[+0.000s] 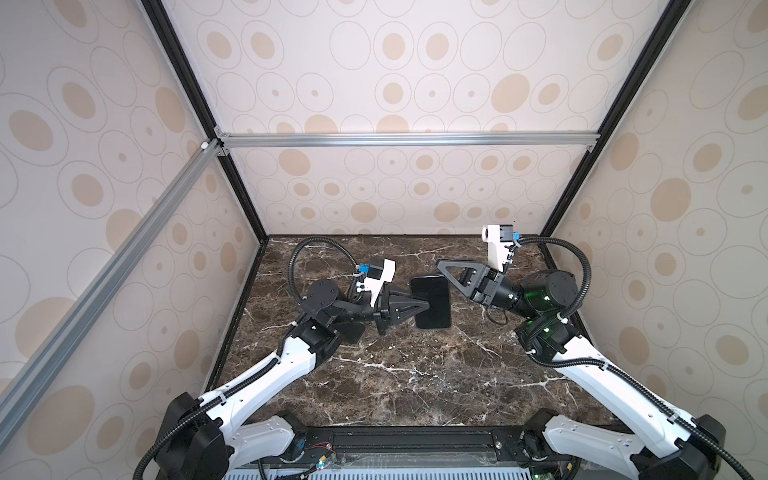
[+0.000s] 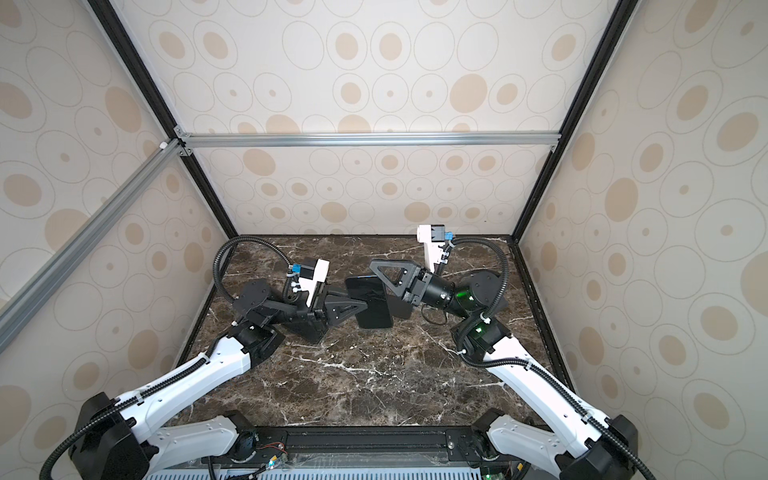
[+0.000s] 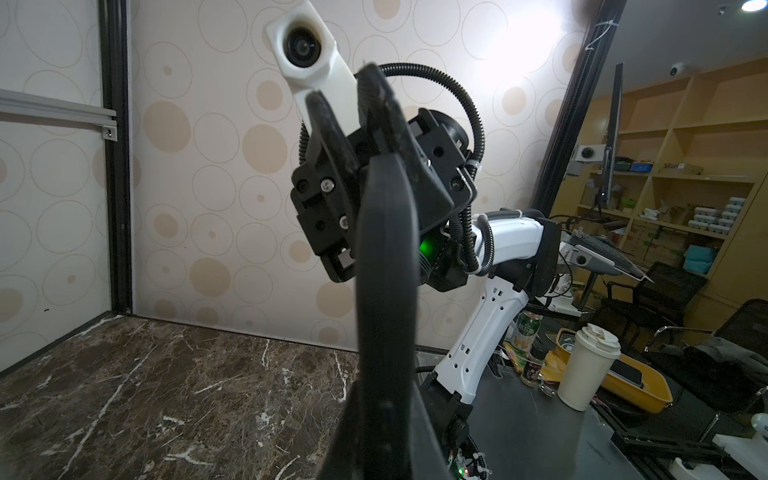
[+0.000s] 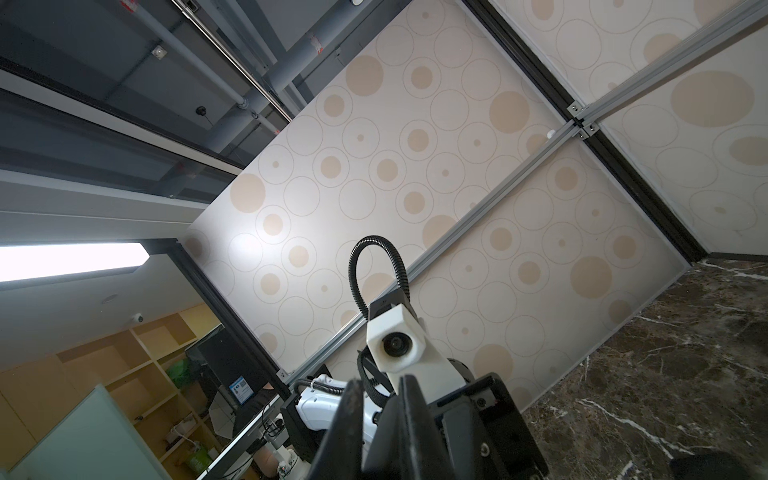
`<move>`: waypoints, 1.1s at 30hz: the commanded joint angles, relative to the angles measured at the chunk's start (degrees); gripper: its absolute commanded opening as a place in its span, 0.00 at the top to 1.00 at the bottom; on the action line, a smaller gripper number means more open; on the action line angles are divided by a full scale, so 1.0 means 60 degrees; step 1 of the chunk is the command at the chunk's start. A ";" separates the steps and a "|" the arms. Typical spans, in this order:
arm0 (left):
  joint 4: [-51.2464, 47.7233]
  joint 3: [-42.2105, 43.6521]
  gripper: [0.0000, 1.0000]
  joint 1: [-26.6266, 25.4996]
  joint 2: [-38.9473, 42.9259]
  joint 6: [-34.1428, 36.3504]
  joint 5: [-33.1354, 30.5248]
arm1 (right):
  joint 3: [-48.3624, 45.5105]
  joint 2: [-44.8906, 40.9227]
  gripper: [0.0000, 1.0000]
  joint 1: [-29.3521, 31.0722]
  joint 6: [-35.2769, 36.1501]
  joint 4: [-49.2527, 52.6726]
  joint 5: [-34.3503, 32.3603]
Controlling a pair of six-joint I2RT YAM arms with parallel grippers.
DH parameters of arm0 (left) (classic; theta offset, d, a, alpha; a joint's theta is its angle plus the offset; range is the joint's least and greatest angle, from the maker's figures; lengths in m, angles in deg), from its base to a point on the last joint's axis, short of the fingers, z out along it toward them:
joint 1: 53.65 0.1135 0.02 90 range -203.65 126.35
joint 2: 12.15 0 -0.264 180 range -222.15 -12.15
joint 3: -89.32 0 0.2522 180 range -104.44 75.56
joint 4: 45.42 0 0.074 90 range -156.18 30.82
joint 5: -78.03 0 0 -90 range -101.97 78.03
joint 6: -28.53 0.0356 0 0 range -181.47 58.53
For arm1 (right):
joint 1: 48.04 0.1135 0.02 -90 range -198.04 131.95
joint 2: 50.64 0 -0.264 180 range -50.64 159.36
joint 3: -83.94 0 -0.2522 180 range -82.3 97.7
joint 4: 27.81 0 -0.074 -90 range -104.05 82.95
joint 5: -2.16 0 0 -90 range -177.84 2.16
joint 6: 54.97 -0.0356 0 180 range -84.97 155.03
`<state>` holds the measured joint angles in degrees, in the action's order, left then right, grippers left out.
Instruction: Take the phone out of the phone case
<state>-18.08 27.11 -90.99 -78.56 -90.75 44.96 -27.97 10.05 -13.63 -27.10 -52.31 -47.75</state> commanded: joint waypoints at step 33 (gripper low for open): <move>0.0635 -0.1154 1.00 -0.0040 0.0522 0.0858 -0.0252 | -0.0188 0.0653 1.00 -0.0077 -0.1288 0.2834 0.1019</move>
<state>-24.29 25.75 -90.67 -78.23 -88.41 46.05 -26.90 10.81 -14.92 -33.00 -47.58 -46.26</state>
